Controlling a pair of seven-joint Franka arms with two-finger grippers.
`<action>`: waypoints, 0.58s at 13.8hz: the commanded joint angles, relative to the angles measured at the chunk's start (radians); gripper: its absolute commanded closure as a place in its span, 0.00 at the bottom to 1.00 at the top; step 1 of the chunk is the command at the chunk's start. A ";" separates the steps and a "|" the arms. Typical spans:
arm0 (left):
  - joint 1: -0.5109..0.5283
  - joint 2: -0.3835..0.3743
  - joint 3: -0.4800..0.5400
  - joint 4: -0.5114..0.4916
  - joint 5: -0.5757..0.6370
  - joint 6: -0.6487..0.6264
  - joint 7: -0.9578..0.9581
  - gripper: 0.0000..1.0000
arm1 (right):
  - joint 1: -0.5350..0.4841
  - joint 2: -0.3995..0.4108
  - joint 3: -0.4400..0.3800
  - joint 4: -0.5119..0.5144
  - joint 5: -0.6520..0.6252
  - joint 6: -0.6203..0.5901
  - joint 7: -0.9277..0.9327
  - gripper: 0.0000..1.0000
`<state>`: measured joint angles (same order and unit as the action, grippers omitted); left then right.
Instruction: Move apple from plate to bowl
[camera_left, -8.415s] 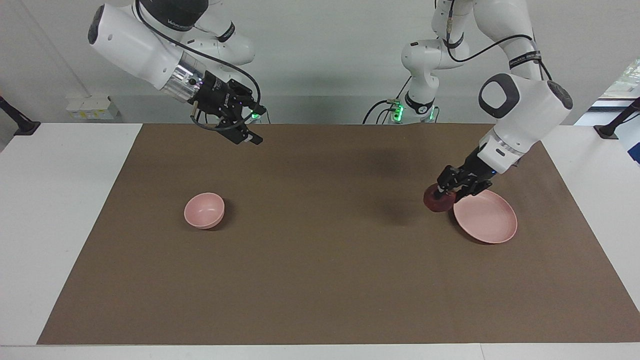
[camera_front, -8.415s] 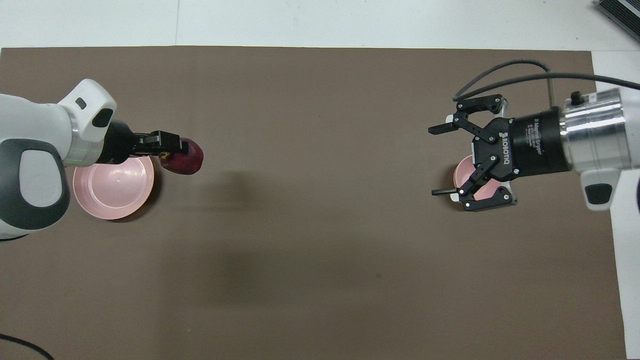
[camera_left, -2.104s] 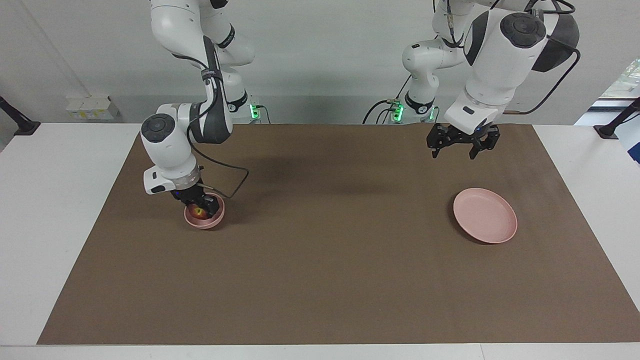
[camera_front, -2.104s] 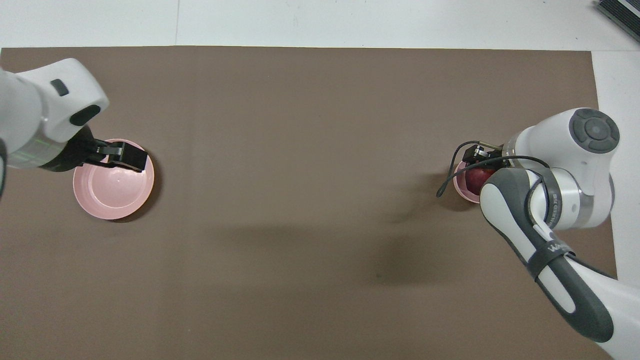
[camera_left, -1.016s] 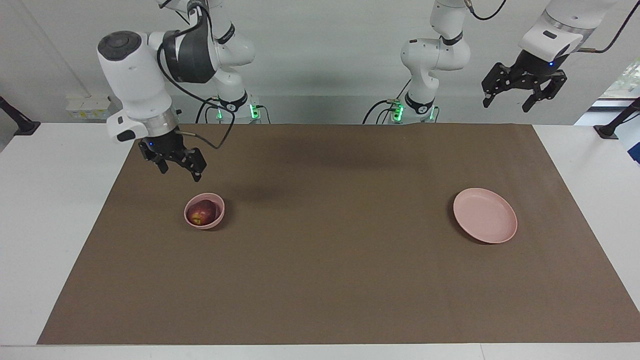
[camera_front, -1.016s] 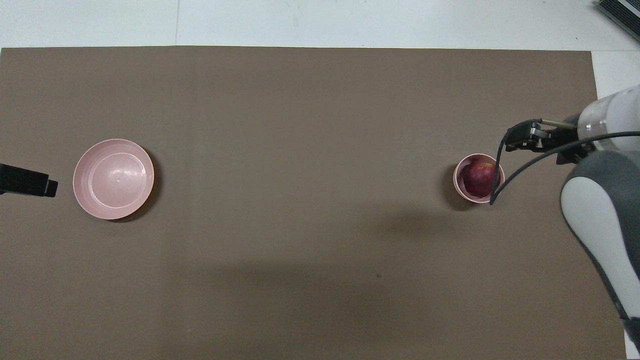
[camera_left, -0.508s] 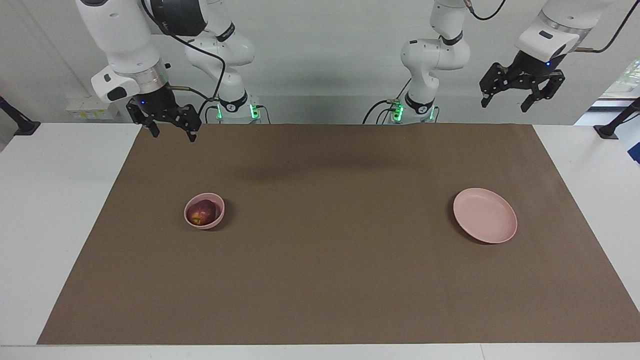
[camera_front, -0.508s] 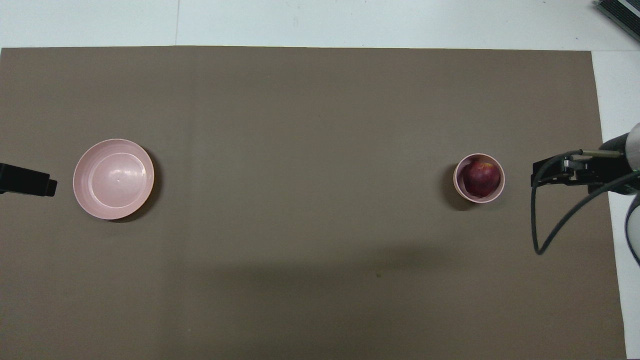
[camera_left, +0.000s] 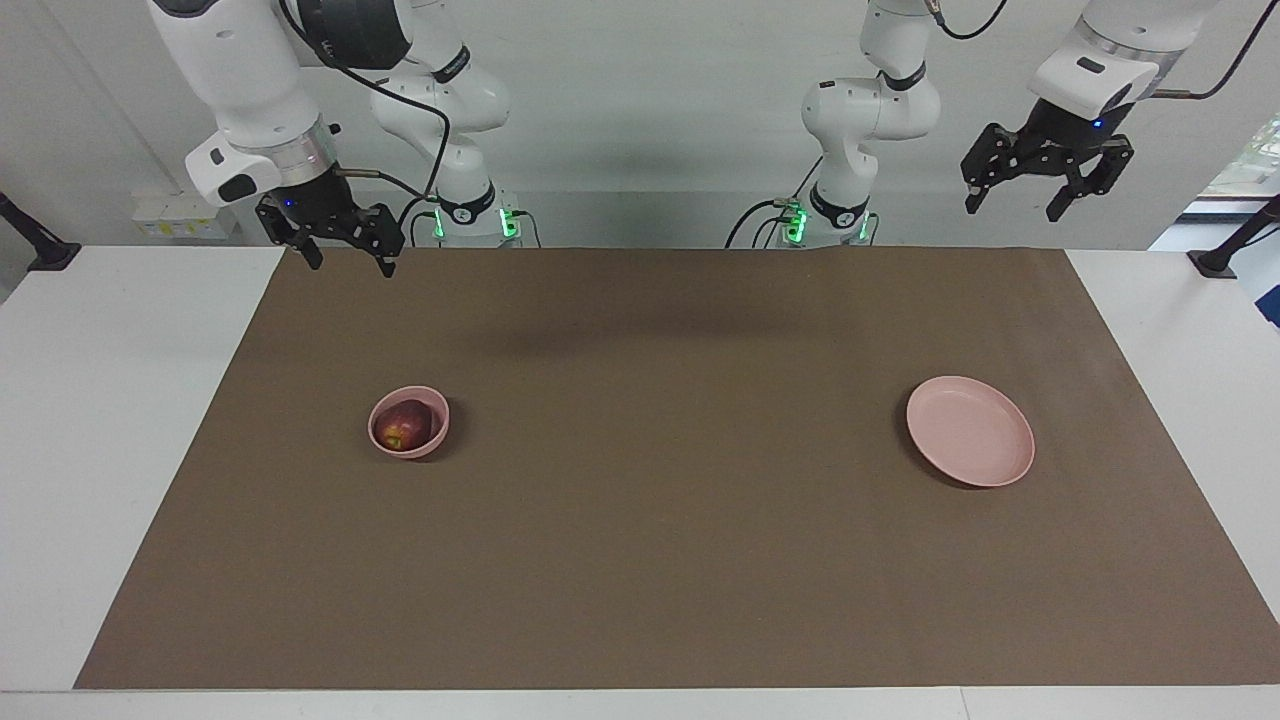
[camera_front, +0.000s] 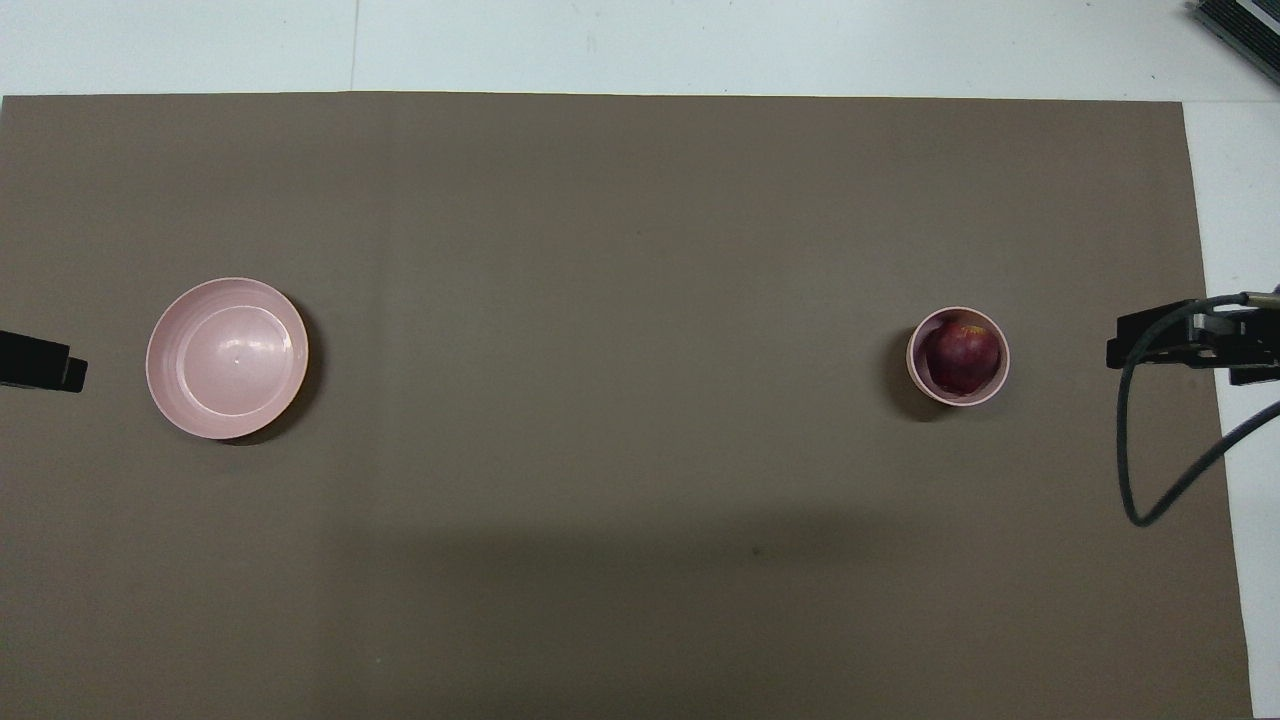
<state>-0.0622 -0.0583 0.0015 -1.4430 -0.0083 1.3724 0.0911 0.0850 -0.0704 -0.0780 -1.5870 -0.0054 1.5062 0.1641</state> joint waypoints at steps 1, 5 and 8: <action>0.010 -0.005 -0.008 0.006 0.010 -0.018 -0.005 0.00 | -0.010 0.000 0.003 0.001 0.024 -0.014 -0.031 0.00; 0.010 -0.006 -0.006 0.004 0.010 -0.023 -0.004 0.00 | -0.011 0.000 -0.002 0.021 0.008 -0.055 -0.034 0.00; 0.013 -0.006 -0.006 0.001 0.010 -0.024 -0.004 0.00 | -0.010 -0.011 0.000 0.012 0.016 -0.044 -0.040 0.00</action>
<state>-0.0600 -0.0583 0.0011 -1.4431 -0.0083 1.3676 0.0911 0.0848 -0.0708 -0.0804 -1.5807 -0.0055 1.4741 0.1625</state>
